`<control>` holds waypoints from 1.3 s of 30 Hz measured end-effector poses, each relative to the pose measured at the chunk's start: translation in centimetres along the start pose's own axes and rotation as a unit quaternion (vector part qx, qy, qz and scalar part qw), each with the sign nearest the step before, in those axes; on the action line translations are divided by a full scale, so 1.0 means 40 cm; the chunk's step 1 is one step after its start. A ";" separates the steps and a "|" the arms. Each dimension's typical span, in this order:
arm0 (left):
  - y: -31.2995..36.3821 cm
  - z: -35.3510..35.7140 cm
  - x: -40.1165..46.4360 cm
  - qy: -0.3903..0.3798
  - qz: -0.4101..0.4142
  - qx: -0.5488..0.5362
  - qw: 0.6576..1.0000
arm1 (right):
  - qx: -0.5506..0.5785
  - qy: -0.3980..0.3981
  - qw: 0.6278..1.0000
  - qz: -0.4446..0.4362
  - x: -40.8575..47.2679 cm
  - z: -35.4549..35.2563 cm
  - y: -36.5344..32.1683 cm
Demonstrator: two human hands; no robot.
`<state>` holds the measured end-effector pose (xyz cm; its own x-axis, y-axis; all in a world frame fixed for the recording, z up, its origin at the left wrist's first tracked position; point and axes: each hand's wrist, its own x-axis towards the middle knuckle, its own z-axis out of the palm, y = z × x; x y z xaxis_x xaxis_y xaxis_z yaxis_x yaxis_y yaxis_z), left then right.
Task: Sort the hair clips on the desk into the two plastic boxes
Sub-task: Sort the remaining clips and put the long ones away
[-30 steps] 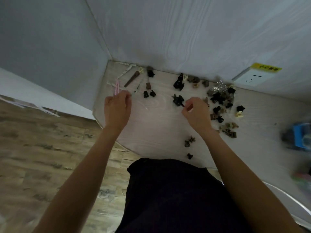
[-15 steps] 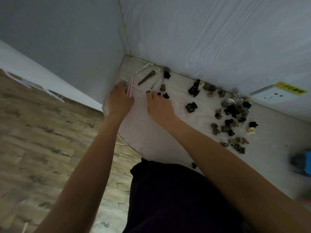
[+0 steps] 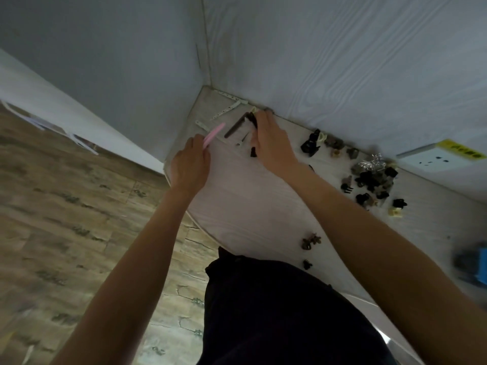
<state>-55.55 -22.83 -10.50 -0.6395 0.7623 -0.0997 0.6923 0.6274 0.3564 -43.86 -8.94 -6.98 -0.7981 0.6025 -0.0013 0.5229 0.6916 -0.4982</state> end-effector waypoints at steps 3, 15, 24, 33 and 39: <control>-0.006 -0.019 0.050 0.006 0.031 -0.003 0.999 | -0.082 -0.075 0.991 -0.076 0.072 0.002 0.009; -0.006 -0.025 0.133 -0.090 0.097 0.090 0.987 | -0.217 -0.213 0.950 -0.075 0.059 0.023 0.069; 0.004 -0.015 0.086 -0.078 0.210 0.105 0.969 | -0.203 -0.177 0.953 -0.142 -0.036 0.006 0.129; 0.050 -0.022 0.157 -0.031 0.113 0.058 0.991 | -0.074 -0.015 0.994 0.084 -0.078 -0.050 0.153; 0.071 -0.010 0.254 -0.047 0.089 0.093 0.991 | -0.081 -0.066 0.984 0.147 -0.039 -0.054 0.146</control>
<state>-60.22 -13.39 -10.13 -0.4746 0.8689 -0.1403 0.8460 0.4943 0.1998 -38.90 -5.00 -8.00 -0.6314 0.7366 -0.2424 0.7694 0.5560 -0.3144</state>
